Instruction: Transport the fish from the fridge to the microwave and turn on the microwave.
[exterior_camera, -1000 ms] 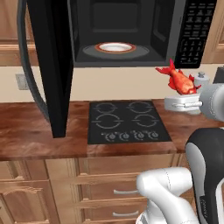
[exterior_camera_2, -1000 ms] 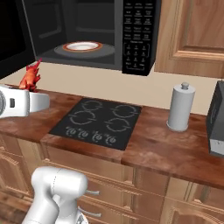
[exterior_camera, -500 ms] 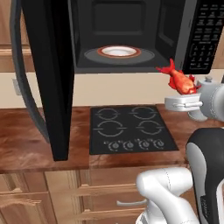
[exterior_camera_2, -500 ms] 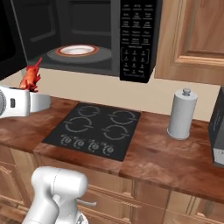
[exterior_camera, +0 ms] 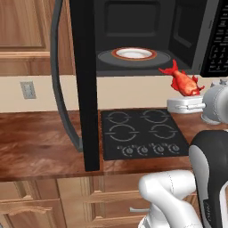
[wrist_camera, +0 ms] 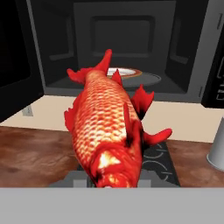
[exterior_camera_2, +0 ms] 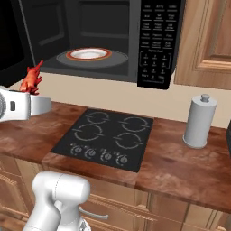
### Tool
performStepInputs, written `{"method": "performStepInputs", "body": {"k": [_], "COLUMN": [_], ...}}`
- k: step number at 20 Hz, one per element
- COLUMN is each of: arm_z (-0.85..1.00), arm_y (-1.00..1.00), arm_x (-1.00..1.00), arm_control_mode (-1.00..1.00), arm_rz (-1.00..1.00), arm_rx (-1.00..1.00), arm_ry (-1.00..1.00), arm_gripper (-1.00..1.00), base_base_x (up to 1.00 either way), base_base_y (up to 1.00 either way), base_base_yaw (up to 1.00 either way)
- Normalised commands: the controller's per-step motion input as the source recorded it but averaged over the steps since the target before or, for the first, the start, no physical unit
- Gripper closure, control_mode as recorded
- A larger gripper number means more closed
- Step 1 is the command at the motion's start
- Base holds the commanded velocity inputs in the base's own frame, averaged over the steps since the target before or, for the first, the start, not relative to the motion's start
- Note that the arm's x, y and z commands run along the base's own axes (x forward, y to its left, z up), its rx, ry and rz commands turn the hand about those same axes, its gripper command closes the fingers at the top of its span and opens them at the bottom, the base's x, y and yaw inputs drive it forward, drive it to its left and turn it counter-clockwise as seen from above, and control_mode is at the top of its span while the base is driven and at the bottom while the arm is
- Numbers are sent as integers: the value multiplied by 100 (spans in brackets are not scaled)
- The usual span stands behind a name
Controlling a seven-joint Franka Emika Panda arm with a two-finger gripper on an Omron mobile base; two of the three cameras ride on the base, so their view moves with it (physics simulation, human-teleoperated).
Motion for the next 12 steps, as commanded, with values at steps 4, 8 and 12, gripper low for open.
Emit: {"method": "performStepInputs", "body": {"k": [4,8,12], "arm_z": [0,0,0], "arm_y": [0,0,0], "arm_x": [0,0,0], "arm_control_mode": [100,100,100], "arm_rz": [0,0,0], "arm_rx": [0,0,0], "arm_ry": [0,0,0], "arm_gripper": [100,100,100], "base_base_x": [18,9,0], "base_base_y": [13,1,0], "base_base_yaw": [-4,-4,-1]}}
